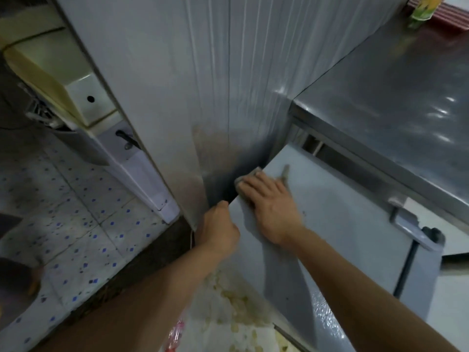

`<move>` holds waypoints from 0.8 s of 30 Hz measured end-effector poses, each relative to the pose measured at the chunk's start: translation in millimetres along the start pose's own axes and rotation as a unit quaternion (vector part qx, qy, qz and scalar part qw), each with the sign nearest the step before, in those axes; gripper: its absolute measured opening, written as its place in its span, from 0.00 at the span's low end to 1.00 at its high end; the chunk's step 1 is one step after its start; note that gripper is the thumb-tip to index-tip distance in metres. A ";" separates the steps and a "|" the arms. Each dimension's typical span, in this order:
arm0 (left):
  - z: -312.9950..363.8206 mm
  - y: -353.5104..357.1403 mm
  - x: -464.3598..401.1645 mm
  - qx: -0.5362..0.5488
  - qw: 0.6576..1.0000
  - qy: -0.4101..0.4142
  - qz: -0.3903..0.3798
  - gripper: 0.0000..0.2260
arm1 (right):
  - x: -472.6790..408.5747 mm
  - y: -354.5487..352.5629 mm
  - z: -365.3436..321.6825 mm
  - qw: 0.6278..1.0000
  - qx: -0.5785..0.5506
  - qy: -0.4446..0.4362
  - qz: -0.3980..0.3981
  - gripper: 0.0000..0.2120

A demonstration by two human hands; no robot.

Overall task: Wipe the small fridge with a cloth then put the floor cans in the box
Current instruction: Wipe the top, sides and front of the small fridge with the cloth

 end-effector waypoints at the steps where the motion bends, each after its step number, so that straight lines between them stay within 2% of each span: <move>1: 3.5 1.4 -3.8 0.004 1.000 -0.002 -0.002 0.10 | 6.1 0.4 -1.4 1.000 -0.002 -0.020 -0.013 0.28; 4: 13.2 6.3 -18.6 0.032 0.999 -0.010 -0.003 0.09 | -6.5 -1.6 22.3 0.999 0.002 -0.028 -0.020 0.28; 7: 21.2 13.3 -33.7 0.061 0.998 -0.014 -0.006 0.11 | -36.6 -6.4 65.5 0.999 0.005 0.036 0.007 0.29; 10: 28.1 20.9 -44.8 0.082 0.997 -0.012 -0.005 0.13 | -58.6 -8.9 104.1 0.995 -0.006 0.096 0.029 0.22; 16: 31.3 27.6 -51.1 0.012 1.000 -0.004 0.019 0.20 | -77.9 -15.1 125.3 0.977 -0.058 0.201 0.030 0.20; 20: 31.0 28.4 -48.7 -0.005 0.999 -0.007 0.035 0.20 | -54.4 -16.2 125.9 0.959 -0.039 0.280 0.035 0.22; 24: 28.8 30.0 -48.7 0.004 0.999 -0.011 0.033 0.20 | 9.6 -16.8 147.8 0.931 -0.016 0.362 0.041 0.22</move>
Point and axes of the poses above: each hand's wrist, its own x-axis away from the middle knuckle, its own y-axis out of the palm, z = x × y, the point moved 4 cm from there along -x, towards the middle knuckle, and after that the axes turned 2 degrees about x, right-handed, at the moved point
